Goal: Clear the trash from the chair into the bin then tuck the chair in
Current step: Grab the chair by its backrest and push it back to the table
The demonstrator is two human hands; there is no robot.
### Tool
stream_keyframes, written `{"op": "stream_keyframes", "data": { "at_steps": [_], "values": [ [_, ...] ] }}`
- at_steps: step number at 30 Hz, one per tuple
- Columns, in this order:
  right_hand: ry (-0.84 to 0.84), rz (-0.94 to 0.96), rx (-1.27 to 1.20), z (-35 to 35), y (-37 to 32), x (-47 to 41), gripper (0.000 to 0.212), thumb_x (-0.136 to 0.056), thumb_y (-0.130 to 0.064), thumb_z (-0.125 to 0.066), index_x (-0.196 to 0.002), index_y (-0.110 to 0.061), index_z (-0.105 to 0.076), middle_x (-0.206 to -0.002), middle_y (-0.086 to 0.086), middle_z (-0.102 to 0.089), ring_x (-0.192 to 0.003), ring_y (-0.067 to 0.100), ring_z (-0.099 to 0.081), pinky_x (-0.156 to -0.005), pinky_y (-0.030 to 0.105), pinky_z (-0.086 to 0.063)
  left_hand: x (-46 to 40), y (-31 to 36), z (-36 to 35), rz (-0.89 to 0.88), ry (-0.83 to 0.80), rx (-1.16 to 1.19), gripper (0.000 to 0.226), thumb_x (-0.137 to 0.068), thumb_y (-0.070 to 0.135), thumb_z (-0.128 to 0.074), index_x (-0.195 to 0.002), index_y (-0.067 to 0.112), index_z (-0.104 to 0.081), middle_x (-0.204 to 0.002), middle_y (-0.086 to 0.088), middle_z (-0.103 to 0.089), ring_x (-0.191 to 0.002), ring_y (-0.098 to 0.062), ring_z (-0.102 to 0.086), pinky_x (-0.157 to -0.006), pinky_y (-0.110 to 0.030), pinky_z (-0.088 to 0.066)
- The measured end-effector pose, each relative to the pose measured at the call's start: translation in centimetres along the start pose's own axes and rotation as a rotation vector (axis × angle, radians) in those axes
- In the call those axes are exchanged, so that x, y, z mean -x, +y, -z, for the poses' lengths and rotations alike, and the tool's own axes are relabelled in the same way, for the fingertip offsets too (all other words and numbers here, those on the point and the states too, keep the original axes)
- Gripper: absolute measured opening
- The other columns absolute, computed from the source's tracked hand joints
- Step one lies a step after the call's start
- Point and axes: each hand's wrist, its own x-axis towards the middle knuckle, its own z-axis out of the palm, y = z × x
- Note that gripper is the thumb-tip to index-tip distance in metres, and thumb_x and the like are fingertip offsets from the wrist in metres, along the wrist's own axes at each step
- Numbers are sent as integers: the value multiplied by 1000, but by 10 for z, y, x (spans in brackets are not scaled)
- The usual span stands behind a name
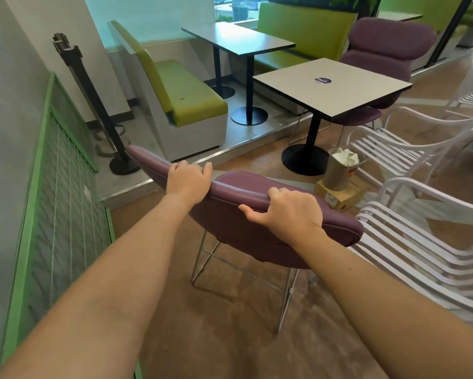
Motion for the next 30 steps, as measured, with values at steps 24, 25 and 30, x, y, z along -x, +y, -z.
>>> {"op": "stream_keyframes", "data": {
  "at_steps": [24, 25, 30],
  "values": [
    [102, 162, -20, -9, 78, -16, 69, -77, -88, -28, -62, -23, -43, -54, -8, -51, -44, 14, -36, -42, 21, -13, 32, 64, 6, 190, 240, 138, 62, -101, 42, -25, -73, 15, -74, -80, -4, -70, -91, -22, -55, -97, -42, -34],
    [110, 163, -27, -12, 81, -20, 70, -77, -89, -27, -62, -23, -43, -54, -8, -50, -44, 14, -36, -43, 22, -15, 28, 64, 5, 188, 248, 138, 63, -101, 44, -25, -73, 17, -75, -79, -2, -69, -89, -20, -54, -96, -42, -34],
    [133, 171, -32, -29, 93, -46, 73, -75, -90, -26, -61, -22, -48, -54, -8, -50, -45, 15, -40, -42, 22, -20, 0, 63, -7, 157, 330, 180, 61, -98, 52, -27, -71, 23, -74, -80, 5, -67, -87, -16, -52, -87, -38, -34]
  ]
}}
